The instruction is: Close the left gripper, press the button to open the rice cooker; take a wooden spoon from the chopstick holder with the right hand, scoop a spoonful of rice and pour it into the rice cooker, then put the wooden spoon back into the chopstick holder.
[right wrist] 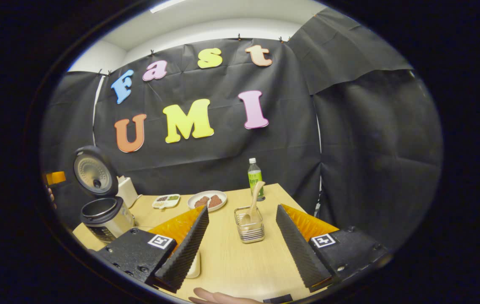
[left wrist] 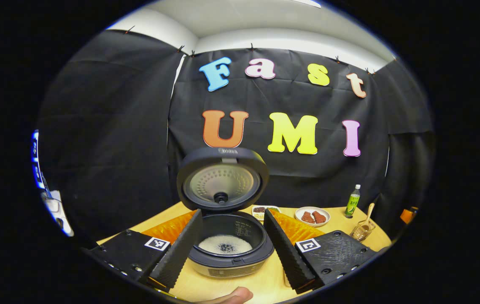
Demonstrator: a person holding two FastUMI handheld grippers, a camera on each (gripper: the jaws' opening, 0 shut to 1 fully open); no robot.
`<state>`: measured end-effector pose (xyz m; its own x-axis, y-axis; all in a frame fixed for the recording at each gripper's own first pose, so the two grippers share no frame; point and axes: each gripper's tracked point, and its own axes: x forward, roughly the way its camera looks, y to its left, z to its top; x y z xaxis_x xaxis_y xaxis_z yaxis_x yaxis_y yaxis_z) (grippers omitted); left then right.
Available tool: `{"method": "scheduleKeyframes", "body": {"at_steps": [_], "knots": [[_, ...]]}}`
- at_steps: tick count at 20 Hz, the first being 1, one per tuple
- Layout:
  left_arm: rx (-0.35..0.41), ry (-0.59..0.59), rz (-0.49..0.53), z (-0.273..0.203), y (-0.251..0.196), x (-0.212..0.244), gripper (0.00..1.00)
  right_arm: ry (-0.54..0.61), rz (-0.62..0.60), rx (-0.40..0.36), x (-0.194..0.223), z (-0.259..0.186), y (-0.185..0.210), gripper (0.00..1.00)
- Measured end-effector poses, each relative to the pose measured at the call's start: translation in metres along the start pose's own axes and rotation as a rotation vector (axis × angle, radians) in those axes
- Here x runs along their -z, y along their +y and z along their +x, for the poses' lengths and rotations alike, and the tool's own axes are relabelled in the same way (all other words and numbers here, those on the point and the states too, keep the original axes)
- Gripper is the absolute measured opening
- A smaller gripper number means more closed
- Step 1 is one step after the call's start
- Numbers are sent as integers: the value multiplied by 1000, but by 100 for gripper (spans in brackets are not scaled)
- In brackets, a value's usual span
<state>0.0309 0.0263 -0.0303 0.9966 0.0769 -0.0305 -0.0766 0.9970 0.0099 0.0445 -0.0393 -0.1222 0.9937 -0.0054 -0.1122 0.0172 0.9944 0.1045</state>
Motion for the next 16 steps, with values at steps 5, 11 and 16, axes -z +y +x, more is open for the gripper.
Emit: {"method": "scheduleKeyframes", "body": {"at_steps": [5, 11, 16], "knots": [[26, -22, 27, -27, -11, 0, 95, 11, 4, 7, 7, 11, -7, 100], [42, -39, 27, -50, -22, 10, 95, 14, 26, -11, 20, 52, -21, 100], [66, -86, 40, -65, -33, 9, 95, 76, 21, -41, 35, 103, -21, 100]]}}
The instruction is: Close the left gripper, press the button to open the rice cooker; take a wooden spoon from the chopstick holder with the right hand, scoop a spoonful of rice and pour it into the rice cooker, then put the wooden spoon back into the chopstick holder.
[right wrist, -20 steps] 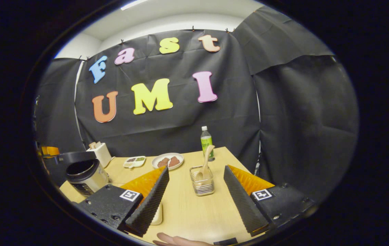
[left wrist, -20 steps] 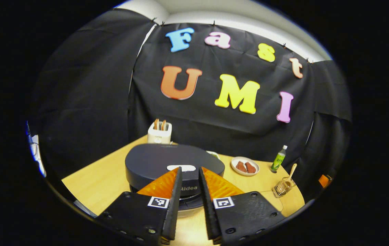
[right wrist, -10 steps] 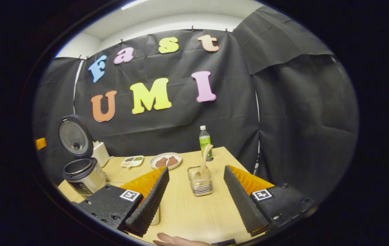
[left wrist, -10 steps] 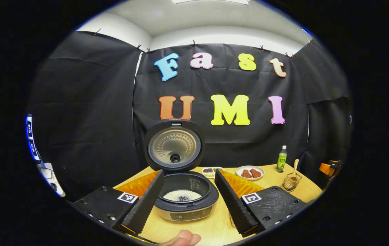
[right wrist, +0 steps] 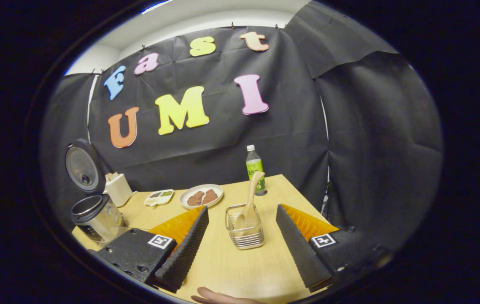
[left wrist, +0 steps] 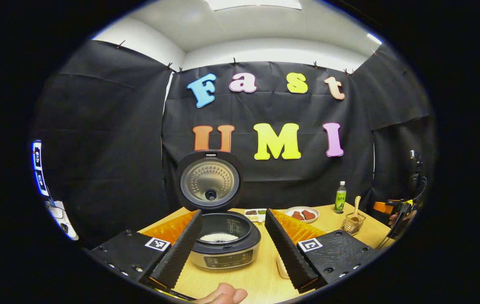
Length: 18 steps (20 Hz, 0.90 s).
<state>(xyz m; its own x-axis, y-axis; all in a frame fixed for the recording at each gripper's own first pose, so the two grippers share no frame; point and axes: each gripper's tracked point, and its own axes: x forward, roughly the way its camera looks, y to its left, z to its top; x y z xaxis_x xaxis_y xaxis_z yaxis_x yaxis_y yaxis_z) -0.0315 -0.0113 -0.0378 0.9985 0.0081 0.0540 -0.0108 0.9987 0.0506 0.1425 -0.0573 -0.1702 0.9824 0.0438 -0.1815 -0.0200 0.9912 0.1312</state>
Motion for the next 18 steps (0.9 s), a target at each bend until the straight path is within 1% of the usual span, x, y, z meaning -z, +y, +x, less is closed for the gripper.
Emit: {"method": "scheduleKeyframes", "body": {"at_steps": [2, 7, 8, 9, 10, 12, 14, 15, 18], "knots": [[13, -11, 11, -4, -6, 0, 95, 25, -12, 0, 3, 22, -2, 100], [37, -20, 12, -1, -22, 10, 94, 116, 52, 4, 9, 77, -6, 100], [31, -18, 17, 0, -22, 14, 94, 127, 48, -6, 11, 88, -6, 89], [29, -17, 21, 3, -23, 17, 94, 135, 47, 5, 12, 99, -10, 91], [30, -19, 23, 5, -25, 20, 94, 129, 50, 30, 10, 112, -17, 83], [39, -14, 24, 11, -29, 26, 94, 94, 40, 51, 3, 133, -23, 82], [42, -8, 19, 14, -30, 32, 94, 94, 2, 54, 4, 148, -23, 82], [44, -7, 15, 16, -31, 35, 94, 107, -8, 59, 7, 155, -25, 82], [33, -6, 5, 24, -28, 41, 94, 170, 45, 23, 19, 165, -22, 82]]}}
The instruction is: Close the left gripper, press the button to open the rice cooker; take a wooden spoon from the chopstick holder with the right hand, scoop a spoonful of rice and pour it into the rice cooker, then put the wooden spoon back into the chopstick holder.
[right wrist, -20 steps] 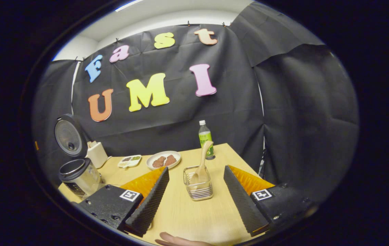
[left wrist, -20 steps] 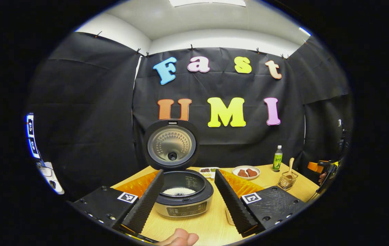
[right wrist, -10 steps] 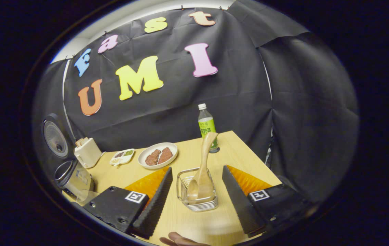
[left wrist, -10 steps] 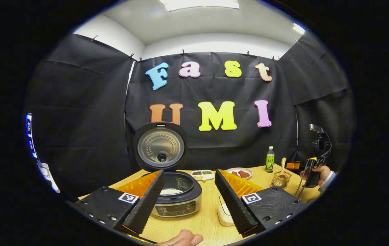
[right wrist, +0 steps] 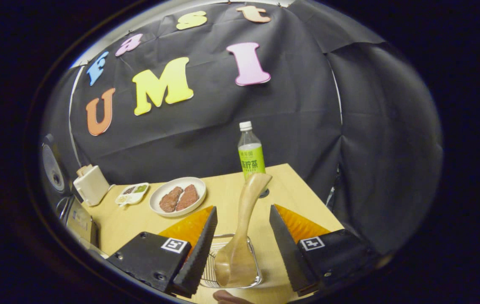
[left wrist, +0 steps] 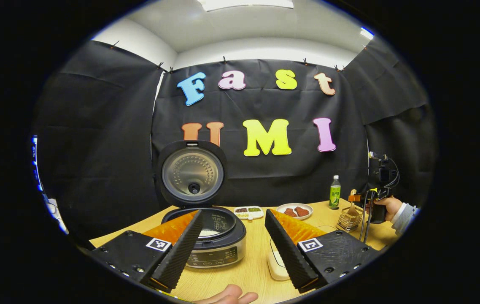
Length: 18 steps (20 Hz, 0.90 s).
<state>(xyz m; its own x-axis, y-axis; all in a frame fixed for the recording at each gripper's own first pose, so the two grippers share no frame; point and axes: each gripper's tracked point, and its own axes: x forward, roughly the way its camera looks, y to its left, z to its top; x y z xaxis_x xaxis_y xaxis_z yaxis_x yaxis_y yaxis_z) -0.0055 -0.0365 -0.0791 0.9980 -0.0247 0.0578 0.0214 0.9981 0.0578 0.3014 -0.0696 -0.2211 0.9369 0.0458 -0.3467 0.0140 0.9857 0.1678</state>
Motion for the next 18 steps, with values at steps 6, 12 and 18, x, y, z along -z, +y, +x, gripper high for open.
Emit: {"method": "scheduleKeyframes", "body": {"at_steps": [6, 12, 18], "knots": [[-29, 35, -22, 12, 11, 23, 94, 13, 1, -2, -2, 25, 1, 82], [-30, 69, -48, 18, 12, 36, 94, 42, 10, -6, 0, 23, 11, 21], [-35, 46, -33, -1, 19, 26, 94, -49, 33, -24, -17, -10, 9, 15]]}}
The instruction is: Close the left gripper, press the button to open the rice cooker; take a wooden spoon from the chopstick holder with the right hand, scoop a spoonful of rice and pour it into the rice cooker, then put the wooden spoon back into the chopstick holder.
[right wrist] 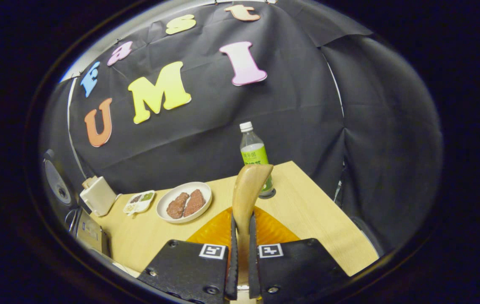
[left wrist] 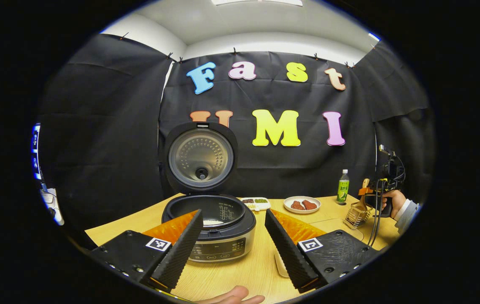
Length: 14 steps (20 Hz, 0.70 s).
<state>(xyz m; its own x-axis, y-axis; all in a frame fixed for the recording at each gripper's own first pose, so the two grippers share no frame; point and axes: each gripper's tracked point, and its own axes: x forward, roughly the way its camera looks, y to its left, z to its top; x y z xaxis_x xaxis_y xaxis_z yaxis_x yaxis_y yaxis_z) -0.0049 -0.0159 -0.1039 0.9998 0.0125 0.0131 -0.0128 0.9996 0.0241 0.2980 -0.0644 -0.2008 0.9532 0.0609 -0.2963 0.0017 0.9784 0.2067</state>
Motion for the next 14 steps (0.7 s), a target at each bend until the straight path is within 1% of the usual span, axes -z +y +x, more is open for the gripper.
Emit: {"method": "scheduleKeyframes", "body": {"at_steps": [3, 6, 8, 11, 14], "knots": [[5, -20, -4, -15, 0, -11, 94, -20, -9, -21, -2, -18, 2, 15], [14, -44, 14, -34, 1, -23, 94, -56, 13, -7, -14, -40, 3, 14], [20, -58, 26, -45, 0, -29, 94, -91, 8, -16, -28, -57, 13, 14], [33, -81, 31, -63, 1, -38, 94, -165, -35, -4, -53, -88, 26, 13], [70, -73, 39, -78, -3, -44, 94, -198, -62, -37, -69, -127, 56, 13]]}}
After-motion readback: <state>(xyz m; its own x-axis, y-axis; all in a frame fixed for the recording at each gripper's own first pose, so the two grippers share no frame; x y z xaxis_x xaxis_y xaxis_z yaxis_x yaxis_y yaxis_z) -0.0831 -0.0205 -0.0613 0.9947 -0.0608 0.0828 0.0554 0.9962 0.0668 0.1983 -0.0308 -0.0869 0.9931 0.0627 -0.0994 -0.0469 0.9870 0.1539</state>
